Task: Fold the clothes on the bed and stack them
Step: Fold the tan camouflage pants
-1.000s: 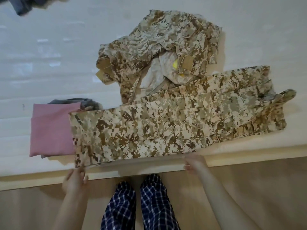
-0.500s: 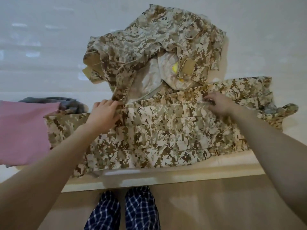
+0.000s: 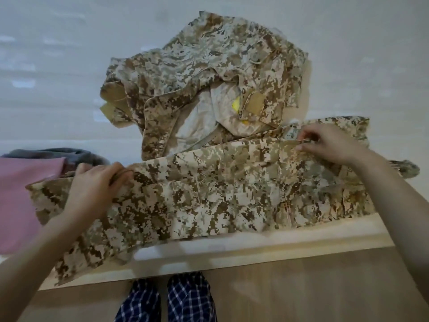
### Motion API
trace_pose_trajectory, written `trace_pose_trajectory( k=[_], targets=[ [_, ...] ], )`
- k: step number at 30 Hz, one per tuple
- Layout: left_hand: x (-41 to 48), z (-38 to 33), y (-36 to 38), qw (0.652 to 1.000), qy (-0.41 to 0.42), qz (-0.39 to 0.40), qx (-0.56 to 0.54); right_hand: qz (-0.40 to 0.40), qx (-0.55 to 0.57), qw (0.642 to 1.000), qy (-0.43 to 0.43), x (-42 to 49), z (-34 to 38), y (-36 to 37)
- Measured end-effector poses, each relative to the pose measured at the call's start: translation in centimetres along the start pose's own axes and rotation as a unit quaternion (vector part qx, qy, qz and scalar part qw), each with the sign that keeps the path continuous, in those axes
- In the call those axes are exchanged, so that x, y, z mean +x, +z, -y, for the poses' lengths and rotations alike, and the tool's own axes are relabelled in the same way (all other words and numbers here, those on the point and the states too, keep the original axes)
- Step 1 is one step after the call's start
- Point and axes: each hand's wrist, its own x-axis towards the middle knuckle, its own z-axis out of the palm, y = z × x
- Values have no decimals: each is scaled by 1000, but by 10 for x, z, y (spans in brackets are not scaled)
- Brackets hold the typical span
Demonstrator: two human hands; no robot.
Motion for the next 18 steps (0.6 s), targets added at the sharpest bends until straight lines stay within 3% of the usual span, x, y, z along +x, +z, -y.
trace_pose_trajectory(
  k=[2,5,7,9,11,14,16,18],
  targets=[
    [-2,6,5,998,-35,34,32,-56,-21,998,-7,13,13,14],
    [7,8,18,988,-97,95,72,-48,-134,989,28,31,23,48],
    [17,4,28,982,-124,118,76,-123,-90,987,57,23,14,52],
    [25,-5,35,981,-143,128,1,-241,-72,965,78,4,-12,42],
    [27,-26,39,993,-79,91,-8,-306,-87,937,146,-19,-46,25],
    [27,-78,36,998,63,21,-8,-265,-51,904,331,-39,-104,-8],
    [34,-122,34,994,97,17,-53,-195,69,868,452,-44,-131,-23],
    [43,-161,36,990,117,28,-74,-139,220,822,506,-50,-146,-30]
  ],
)
